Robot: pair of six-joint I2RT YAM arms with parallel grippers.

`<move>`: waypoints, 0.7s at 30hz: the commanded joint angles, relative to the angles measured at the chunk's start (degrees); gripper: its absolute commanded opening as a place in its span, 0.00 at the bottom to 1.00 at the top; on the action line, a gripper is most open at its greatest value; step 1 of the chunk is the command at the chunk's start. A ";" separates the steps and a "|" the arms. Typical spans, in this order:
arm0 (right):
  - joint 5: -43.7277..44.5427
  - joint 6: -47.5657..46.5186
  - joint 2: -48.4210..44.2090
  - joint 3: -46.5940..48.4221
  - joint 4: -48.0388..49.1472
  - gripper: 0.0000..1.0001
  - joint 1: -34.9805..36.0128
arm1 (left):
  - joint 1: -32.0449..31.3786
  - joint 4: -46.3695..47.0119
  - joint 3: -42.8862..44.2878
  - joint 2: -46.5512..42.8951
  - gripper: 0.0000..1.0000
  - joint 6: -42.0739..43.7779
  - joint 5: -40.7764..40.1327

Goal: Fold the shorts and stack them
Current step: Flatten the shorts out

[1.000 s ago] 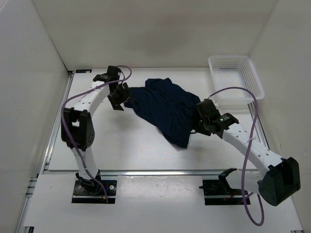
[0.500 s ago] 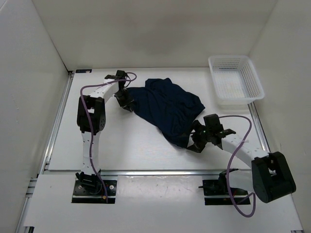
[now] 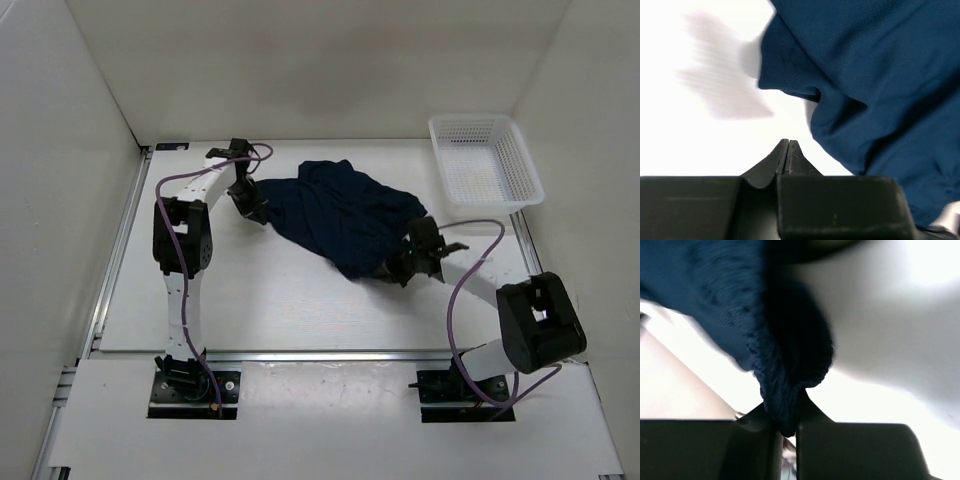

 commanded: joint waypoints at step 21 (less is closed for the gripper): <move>11.49 -31.25 -5.07 21.34 -21.03 0.00 -13.20 | -4.18 0.36 -7.38 -18.67 0.34 2.53 3.28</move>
